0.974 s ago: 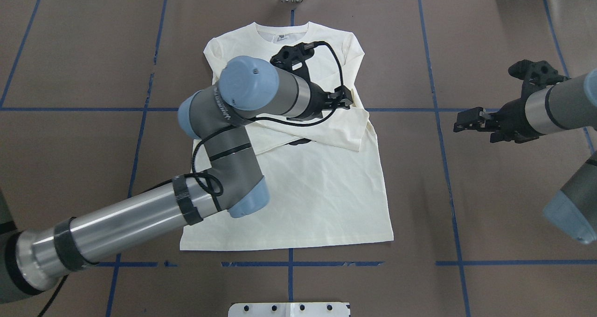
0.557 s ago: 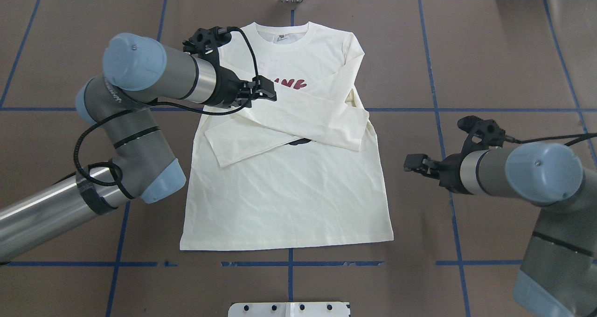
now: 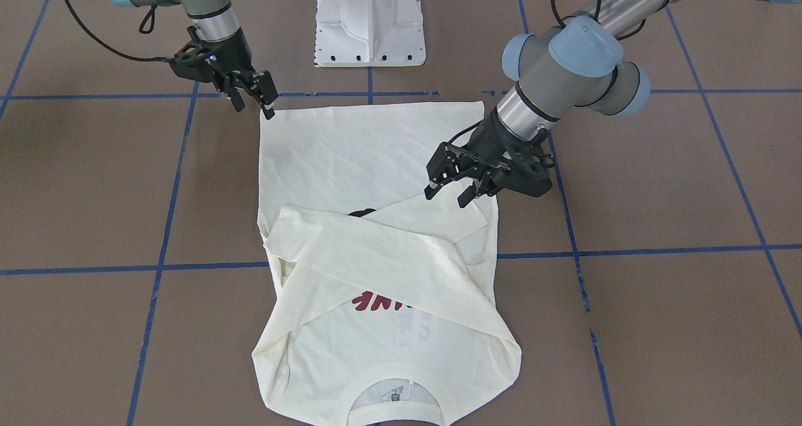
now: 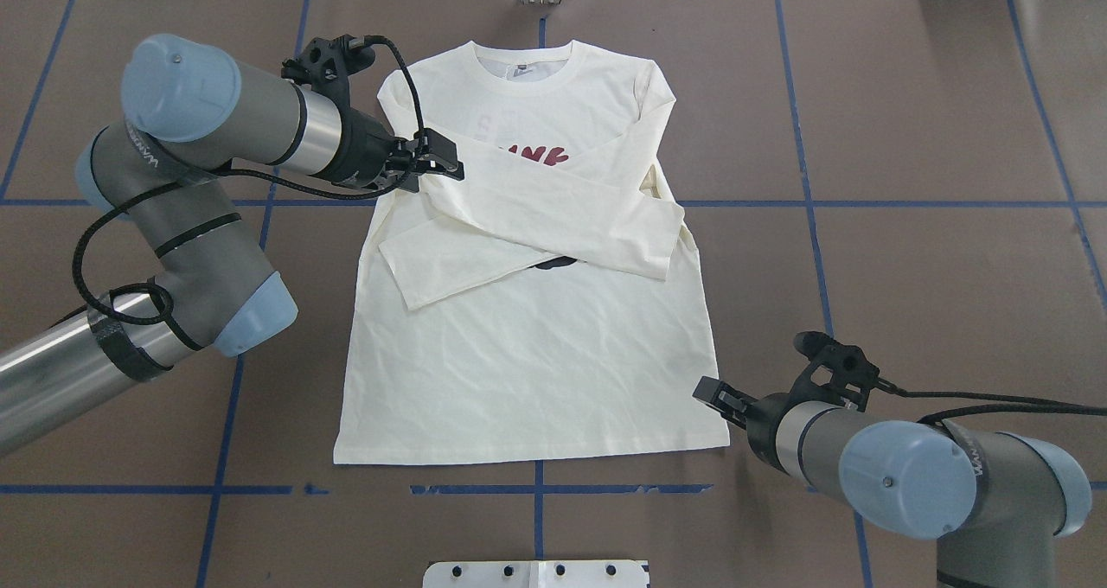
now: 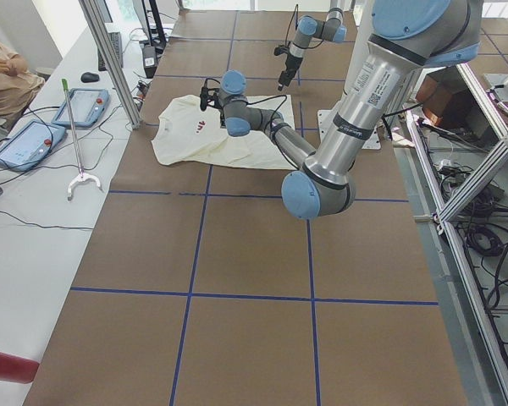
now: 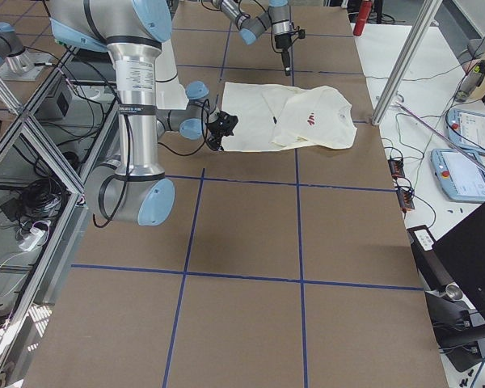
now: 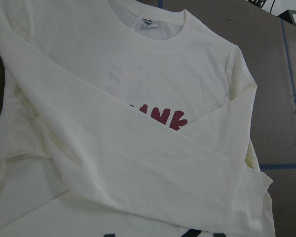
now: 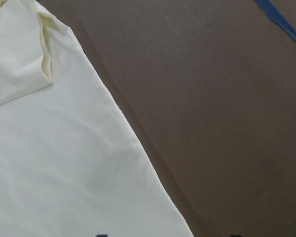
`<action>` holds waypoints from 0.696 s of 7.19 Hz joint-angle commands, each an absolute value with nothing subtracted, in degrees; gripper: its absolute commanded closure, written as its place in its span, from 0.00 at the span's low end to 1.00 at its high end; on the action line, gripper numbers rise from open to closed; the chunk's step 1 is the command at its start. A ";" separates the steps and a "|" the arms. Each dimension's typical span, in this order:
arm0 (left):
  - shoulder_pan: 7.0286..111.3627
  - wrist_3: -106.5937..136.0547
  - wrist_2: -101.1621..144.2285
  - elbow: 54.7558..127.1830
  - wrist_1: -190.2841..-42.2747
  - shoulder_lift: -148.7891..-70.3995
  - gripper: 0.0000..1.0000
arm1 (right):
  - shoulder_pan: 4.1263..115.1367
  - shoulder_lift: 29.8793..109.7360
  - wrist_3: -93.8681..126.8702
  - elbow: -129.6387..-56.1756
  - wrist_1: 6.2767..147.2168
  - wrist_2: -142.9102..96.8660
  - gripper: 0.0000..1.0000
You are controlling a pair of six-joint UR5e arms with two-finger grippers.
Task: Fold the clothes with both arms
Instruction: 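Release the sleeve with the left gripper while the right moves to the hem, then grasp the hem corner with the right gripper while the left moves to the other corner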
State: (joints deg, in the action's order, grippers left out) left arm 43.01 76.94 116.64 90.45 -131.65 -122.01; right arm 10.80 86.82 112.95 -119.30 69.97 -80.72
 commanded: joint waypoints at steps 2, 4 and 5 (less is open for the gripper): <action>42.98 76.99 116.72 89.74 -131.83 -121.90 0.27 | 8.00 83.15 114.26 -118.65 78.48 -78.84 0.18; 42.89 77.17 116.81 89.74 -132.27 -121.90 0.27 | 8.00 83.14 114.08 -118.04 78.66 -79.10 0.23; 42.89 77.25 116.81 89.74 -132.36 -121.90 0.27 | 7.91 83.32 114.08 -117.86 78.75 -79.19 0.23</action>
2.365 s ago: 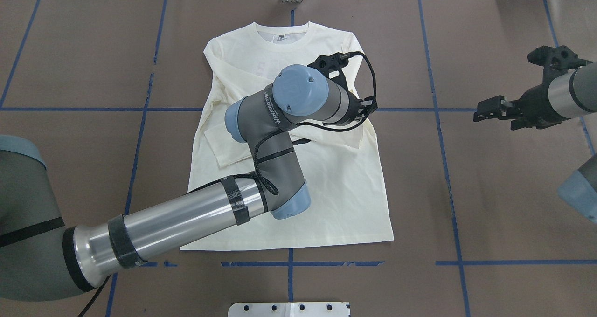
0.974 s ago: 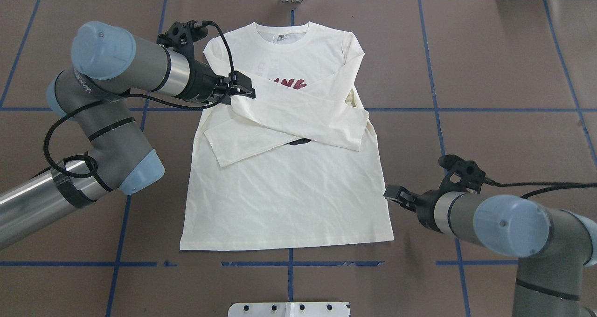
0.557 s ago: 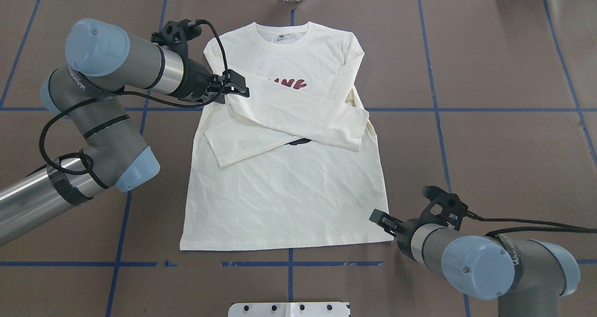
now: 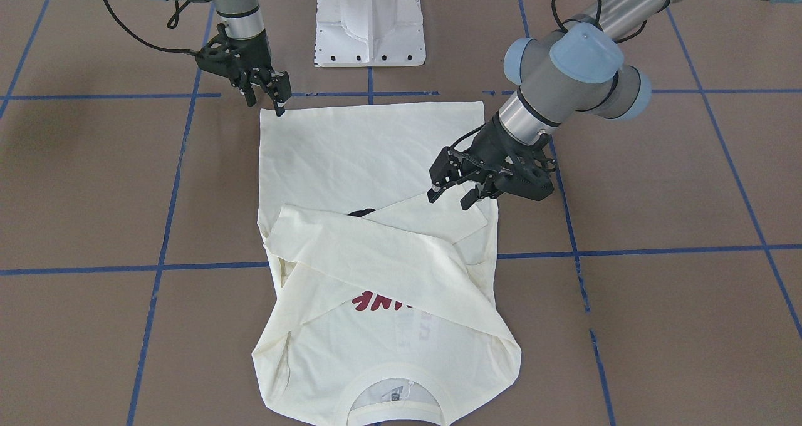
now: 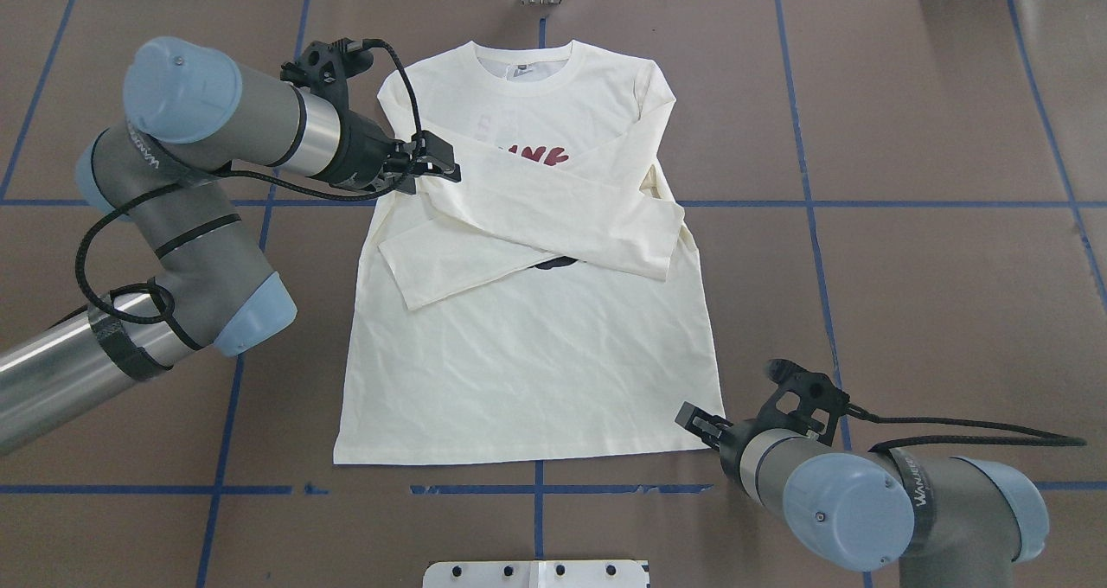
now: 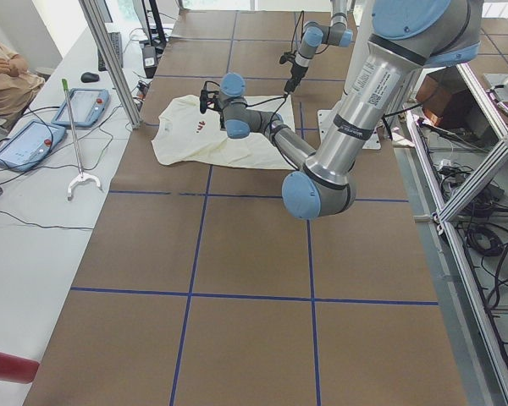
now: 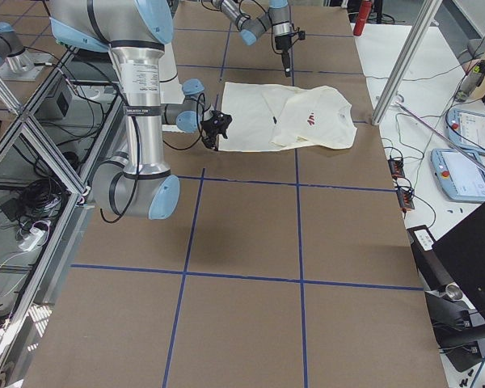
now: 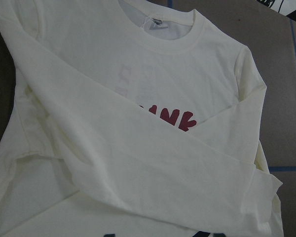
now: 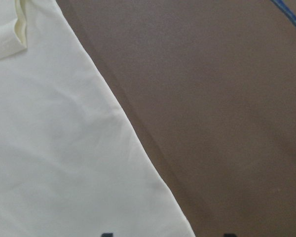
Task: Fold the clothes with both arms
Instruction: 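Grasp the hem corner with the right gripper while the left moves to the other corner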
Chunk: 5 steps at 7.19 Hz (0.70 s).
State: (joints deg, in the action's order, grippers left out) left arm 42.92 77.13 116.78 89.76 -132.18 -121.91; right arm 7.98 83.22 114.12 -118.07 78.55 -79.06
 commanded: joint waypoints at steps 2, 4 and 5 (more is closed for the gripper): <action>42.89 77.43 116.81 89.74 -132.36 -121.90 0.27 | 7.82 83.23 114.08 -117.16 78.75 -79.28 0.27; 42.89 77.52 116.81 89.74 -132.36 -121.90 0.27 | 7.38 83.23 114.08 -117.07 78.75 -79.28 0.36; 42.89 77.43 116.81 89.74 -132.36 -121.82 0.27 | 7.30 83.23 114.08 -117.16 78.75 -79.28 0.52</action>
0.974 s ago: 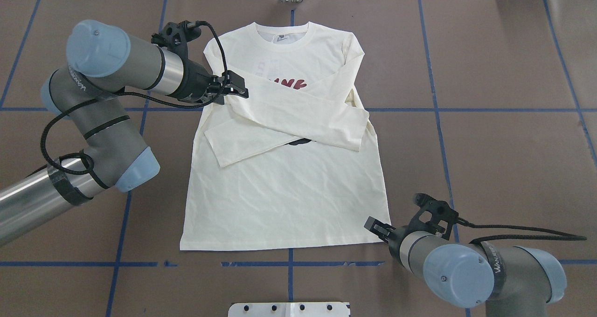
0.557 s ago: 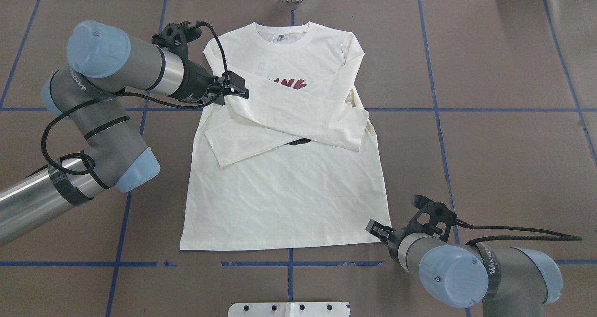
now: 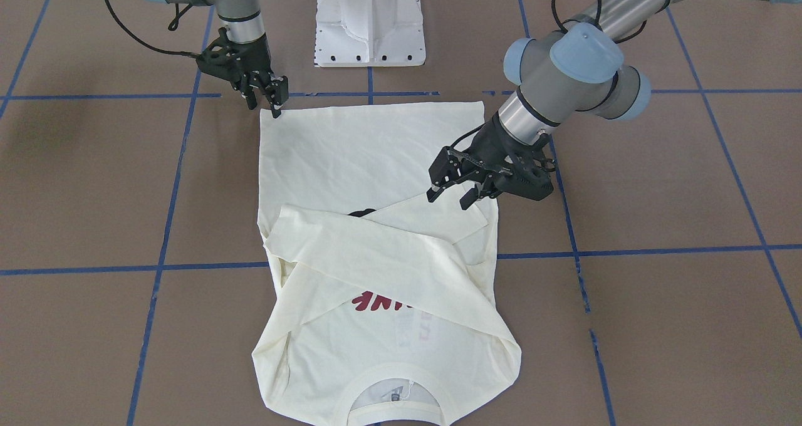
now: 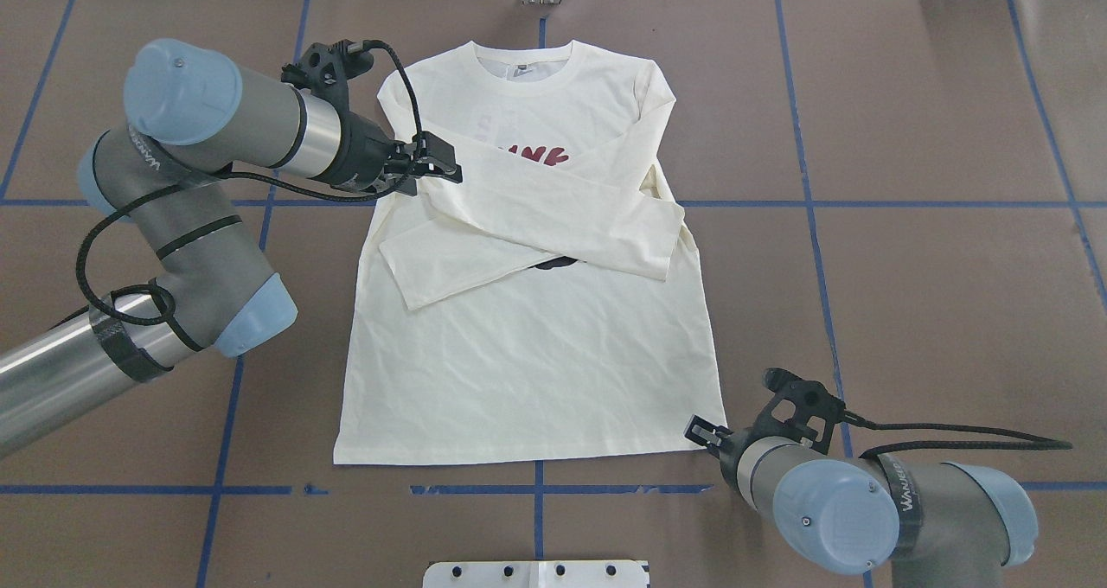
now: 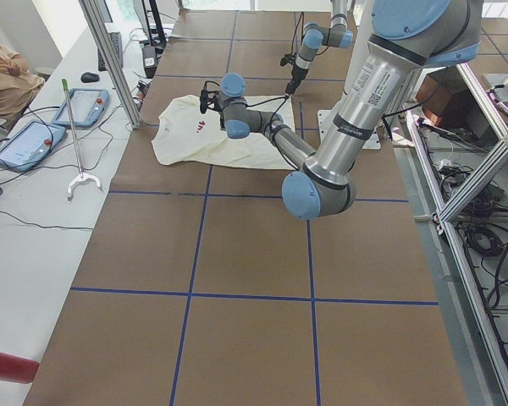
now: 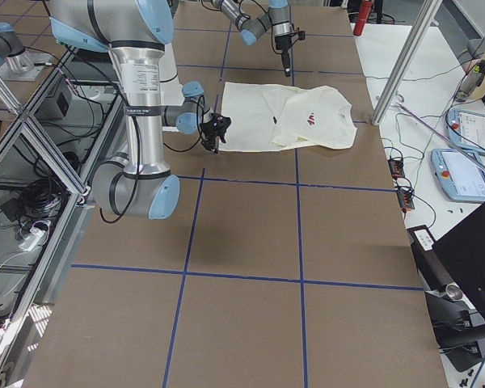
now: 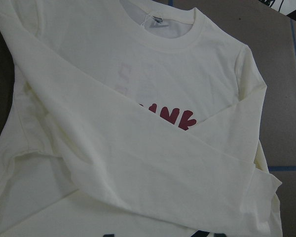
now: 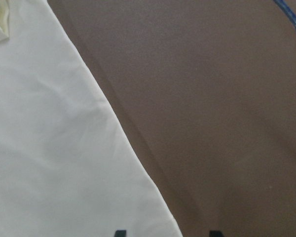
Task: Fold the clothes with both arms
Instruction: 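Grasp the hem corner with the right gripper while the left moves to the other corner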
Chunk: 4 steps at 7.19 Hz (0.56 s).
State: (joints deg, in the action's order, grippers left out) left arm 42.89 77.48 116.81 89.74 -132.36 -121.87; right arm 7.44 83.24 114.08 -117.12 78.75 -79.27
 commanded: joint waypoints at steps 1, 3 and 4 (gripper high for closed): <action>42.89 77.52 116.81 89.74 -132.36 -121.82 0.27 | 7.12 83.23 114.08 -117.16 78.75 -79.28 0.70; 42.98 77.69 116.81 89.91 -132.36 -121.82 0.27 | 6.42 83.23 114.08 -117.25 79.10 -79.28 1.00; 43.07 77.87 116.63 90.26 -131.84 -121.73 0.27 | 6.50 83.15 114.00 -117.77 79.62 -79.28 1.00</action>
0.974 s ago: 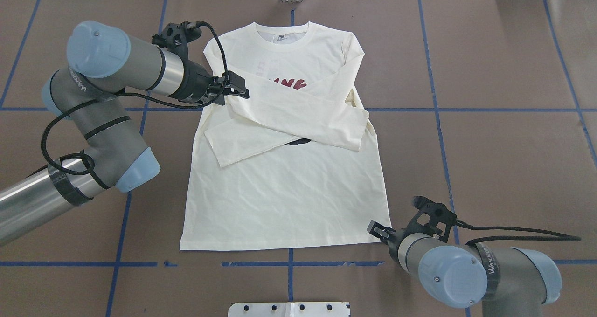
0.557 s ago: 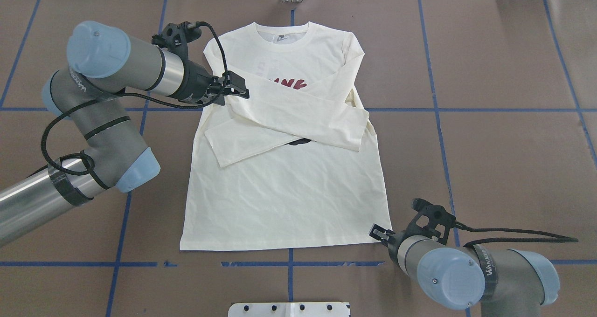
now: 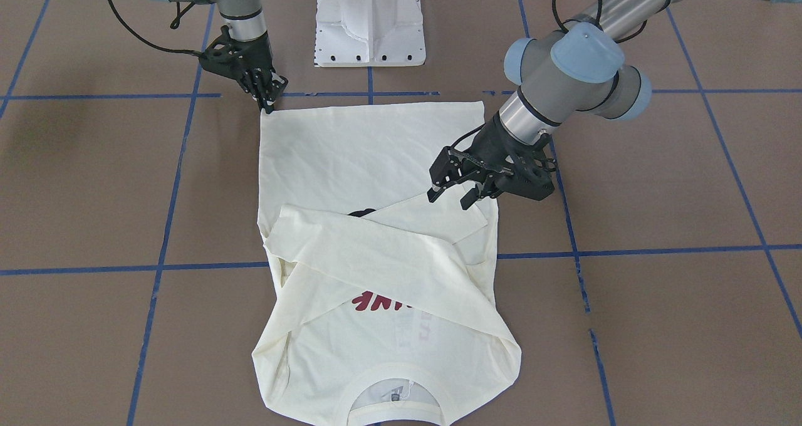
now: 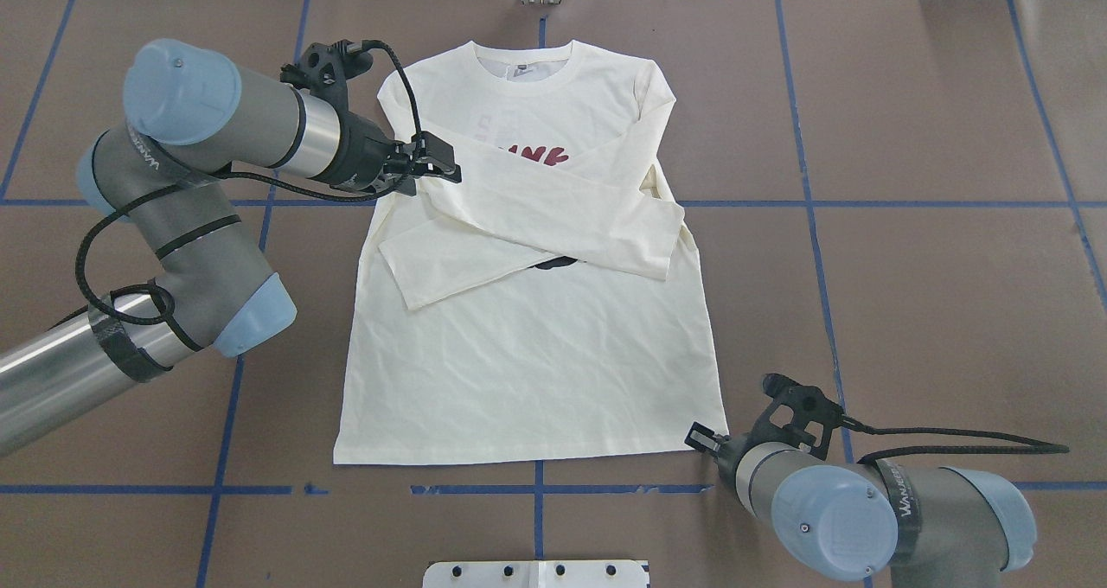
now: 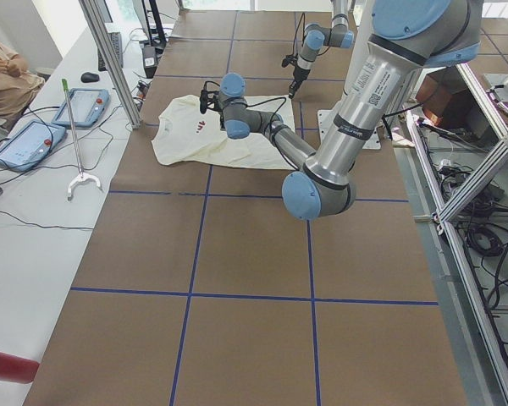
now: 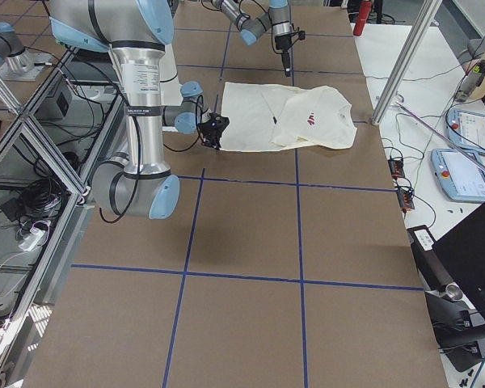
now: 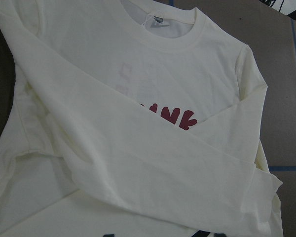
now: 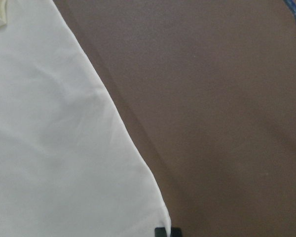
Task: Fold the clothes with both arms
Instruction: 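Grasp the hem corner with the right gripper while the left moves to the other corner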
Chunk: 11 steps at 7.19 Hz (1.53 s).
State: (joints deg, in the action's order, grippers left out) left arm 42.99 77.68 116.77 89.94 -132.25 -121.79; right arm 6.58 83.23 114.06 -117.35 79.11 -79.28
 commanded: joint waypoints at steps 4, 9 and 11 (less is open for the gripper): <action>35.12 88.49 107.38 108.30 -130.43 -100.36 0.27 | 7.38 83.49 113.64 -121.01 79.72 -79.54 1.00; 18.83 106.40 100.64 111.71 -121.82 -95.71 0.28 | 7.38 83.50 113.64 -121.20 79.72 -79.54 1.00; 18.19 107.84 100.63 112.15 -118.66 -95.80 0.28 | 7.38 83.58 113.64 -121.20 79.72 -79.54 1.00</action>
